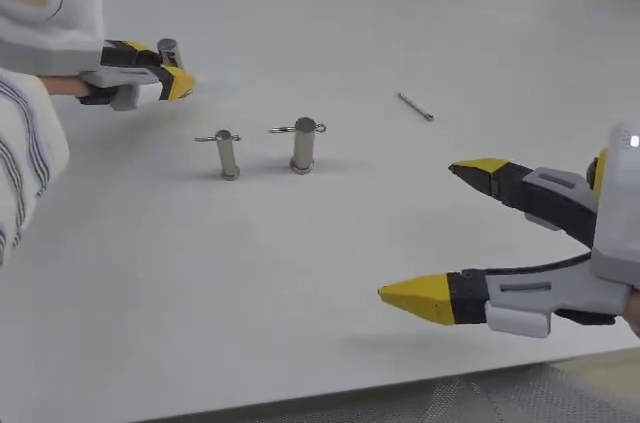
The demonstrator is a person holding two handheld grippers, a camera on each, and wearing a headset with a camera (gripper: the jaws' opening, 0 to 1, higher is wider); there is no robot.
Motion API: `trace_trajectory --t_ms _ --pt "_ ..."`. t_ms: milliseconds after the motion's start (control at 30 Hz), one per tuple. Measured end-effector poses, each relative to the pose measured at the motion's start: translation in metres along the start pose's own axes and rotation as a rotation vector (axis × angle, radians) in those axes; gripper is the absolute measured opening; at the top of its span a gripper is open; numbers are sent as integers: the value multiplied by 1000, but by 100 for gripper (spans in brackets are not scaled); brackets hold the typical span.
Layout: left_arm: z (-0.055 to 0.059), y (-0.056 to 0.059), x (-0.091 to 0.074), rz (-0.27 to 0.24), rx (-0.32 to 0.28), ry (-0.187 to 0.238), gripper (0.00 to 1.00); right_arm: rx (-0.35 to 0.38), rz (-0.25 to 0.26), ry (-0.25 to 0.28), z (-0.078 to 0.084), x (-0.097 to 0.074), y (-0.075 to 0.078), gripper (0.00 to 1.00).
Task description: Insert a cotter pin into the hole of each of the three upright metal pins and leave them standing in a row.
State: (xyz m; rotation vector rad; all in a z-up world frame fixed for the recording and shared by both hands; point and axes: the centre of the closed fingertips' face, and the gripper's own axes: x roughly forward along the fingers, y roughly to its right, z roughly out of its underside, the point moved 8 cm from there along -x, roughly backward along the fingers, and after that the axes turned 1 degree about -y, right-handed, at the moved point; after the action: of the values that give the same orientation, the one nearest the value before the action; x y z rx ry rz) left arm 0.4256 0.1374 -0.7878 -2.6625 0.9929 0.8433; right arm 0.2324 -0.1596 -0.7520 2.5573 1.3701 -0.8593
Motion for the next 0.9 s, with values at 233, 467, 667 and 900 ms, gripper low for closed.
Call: trace_trajectory --t_ms 233,467,667,900 --pt "1 2 3 0 14 -13 18 -5 8 -5 1 -1 1 93" --pt "2 0 3 -24 16 -21 12 -4 4 -7 2 0 1 93" --pt "2 -1 3 -22 15 -28 12 -2 4 -19 5 1 1 93" --pt "2 -2 5 -28 -1 -31 12 0 -1 -28 8 1 0 92"
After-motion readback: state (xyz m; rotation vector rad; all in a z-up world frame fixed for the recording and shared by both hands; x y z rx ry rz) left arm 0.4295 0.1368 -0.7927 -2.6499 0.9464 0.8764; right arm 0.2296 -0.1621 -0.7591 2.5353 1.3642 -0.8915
